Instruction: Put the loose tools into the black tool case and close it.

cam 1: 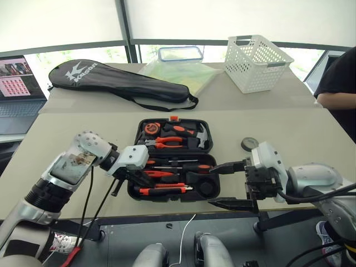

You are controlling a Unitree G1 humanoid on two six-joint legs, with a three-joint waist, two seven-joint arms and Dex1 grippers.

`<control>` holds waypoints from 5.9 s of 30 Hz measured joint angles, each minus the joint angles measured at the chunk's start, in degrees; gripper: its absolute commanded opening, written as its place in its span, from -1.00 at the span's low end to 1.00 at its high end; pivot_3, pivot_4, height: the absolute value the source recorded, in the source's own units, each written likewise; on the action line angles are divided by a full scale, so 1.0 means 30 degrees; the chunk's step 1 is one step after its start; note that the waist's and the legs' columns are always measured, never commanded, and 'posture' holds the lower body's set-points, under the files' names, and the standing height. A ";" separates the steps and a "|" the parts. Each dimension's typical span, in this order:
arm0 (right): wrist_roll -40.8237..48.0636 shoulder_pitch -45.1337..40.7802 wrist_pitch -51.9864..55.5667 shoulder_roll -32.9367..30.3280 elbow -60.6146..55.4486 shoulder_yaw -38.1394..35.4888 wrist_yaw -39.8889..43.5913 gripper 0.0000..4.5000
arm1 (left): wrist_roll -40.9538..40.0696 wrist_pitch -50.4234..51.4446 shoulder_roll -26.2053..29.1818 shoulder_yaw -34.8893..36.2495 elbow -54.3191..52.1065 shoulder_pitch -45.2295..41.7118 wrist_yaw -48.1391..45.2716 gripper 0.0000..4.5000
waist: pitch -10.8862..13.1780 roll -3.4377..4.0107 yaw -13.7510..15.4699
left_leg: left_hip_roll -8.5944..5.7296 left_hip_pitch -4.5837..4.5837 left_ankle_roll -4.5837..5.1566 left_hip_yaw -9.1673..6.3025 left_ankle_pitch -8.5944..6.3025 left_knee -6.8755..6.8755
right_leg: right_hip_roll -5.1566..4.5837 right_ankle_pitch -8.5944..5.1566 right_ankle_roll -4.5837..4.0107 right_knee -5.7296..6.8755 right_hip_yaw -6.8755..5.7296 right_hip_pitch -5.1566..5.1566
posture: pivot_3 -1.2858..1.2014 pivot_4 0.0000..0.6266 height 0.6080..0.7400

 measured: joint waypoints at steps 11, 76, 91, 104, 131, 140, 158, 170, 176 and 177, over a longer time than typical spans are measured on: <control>-0.0004 0.0267 -0.0001 -0.0029 -0.0176 -0.0008 -0.0107 1.00 | 0.2523 -0.4008 -0.0845 -0.0636 0.0583 0.0558 0.1394 -0.98 | -0.0052 0.0077 0.0366 | 0.0032 0.0206 0.0101 -0.0026 -0.0055 -0.0005 | -0.0001 -0.0057 0.0131 -0.0090 -0.0018 0.0293 | 0.03 -0.52 1.00; -0.6617 -0.6096 -0.2889 0.1206 0.6529 0.3897 0.6160 -0.99 | -0.7053 0.4985 0.1586 0.6395 -0.5816 0.4403 0.4327 1.00 | -0.0011 0.0088 -0.0413 | 0.0042 -0.0081 -0.0044 -0.0027 0.0038 -0.0005 | 0.0007 0.0040 -0.0009 -0.0017 0.0011 -0.0081 | 0.03 -0.52 1.00; -1.0312 -0.5498 -0.4166 0.1326 0.5485 0.7883 0.5463 -0.99 | -0.7081 0.4689 0.1829 0.6386 -0.6014 0.4423 0.3885 1.00 | -0.0010 0.0086 -0.0206 | -0.0027 -0.0043 -0.0038 -0.0020 0.0034 -0.0002 | 0.0005 0.0046 0.0004 -0.0012 -0.0031 -0.0058 | 0.03 -0.52 1.00; -1.0990 -0.5764 -0.3858 0.1038 0.5580 0.8272 0.5663 0.52 | -0.7112 0.4696 0.1808 0.6386 -0.6016 0.4383 0.4303 1.00 | -0.0010 0.0085 -0.0142 | -0.0025 -0.0045 -0.0037 -0.0019 0.0034 -0.0002 | 0.0007 0.0045 0.0004 -0.0020 -0.0030 -0.0056 | 0.03 -0.52 1.00; -0.9592 -0.5243 -0.4438 0.2697 1.4023 0.3441 0.3034 -1.00 | -0.1374 0.0570 -0.0595 0.7494 0.1900 0.7102 1.0413 -0.97 | -0.0011 0.0088 -0.0056 | -0.0027 -0.0016 -0.0036 0.0002 0.0034 -0.0022 | -0.0025 0.0049 0.0004 0.0020 -0.0023 -0.0055 | 0.03 -0.52 1.00; -0.9491 -0.4626 -0.5173 0.2961 1.3190 0.3624 0.4211 -1.00 | -0.1329 0.0977 -0.1365 0.6613 0.1487 0.6749 0.9763 -0.97 | -0.0012 0.0088 -0.0073 | -0.0016 -0.0024 -0.0034 -0.0017 0.0034 -0.0025 | -0.0012 0.0047 0.0006 0.0051 -0.0023 -0.0060 | 0.03 -0.52 1.00; -0.9275 -0.0799 -0.5907 0.2203 1.1098 0.1651 0.3759 -1.00 | -0.1463 0.1404 -0.0986 0.6351 -0.2195 0.9619 0.8394 -0.97 | -0.0013 0.0091 -0.0005 | -0.0010 0.0005 -0.0032 -0.0007 0.0032 -0.0022 | -0.0002 0.0045 0.0007 0.0004 0.0003 -0.0030 | 0.03 -0.52 1.00; -0.7332 -0.3545 -0.2248 0.1925 1.3114 -0.1107 0.1563 0.71 | -0.3805 0.7961 -0.0953 0.9907 0.3235 0.5159 1.1436 0.46 | -0.0010 0.0085 -0.0200 | -0.0006 0.0086 -0.0030 0.0006 0.0032 -0.0023 | 0.0006 0.0045 0.0002 0.0077 0.0004 0.0015 | 0.03 -0.52 1.00; -0.7265 -0.9171 0.1214 0.4946 1.4983 0.0107 -0.1643 1.00 | -0.5489 1.4827 -0.4129 1.0846 0.4067 0.0772 1.5747 0.97 | -0.0020 0.0078 -0.0240 | -0.0036 0.0064 -0.0031 0.0015 0.0034 -0.0010 | -0.0033 0.0056 0.0012 0.0083 0.0017 0.0004 | 0.03 -0.52 1.00; -0.7389 -0.9744 0.1490 0.5357 1.5446 0.0402 -0.2159 1.00 | -0.5681 1.5397 -0.4426 1.0607 0.4058 0.0467 1.6054 0.97 | -0.0022 0.0076 -0.0258 | -0.0026 0.0045 -0.0033 -0.0010 0.0034 -0.0009 | -0.0041 0.0056 0.0010 0.0093 0.0033 0.0002 | 0.03 -0.52 1.00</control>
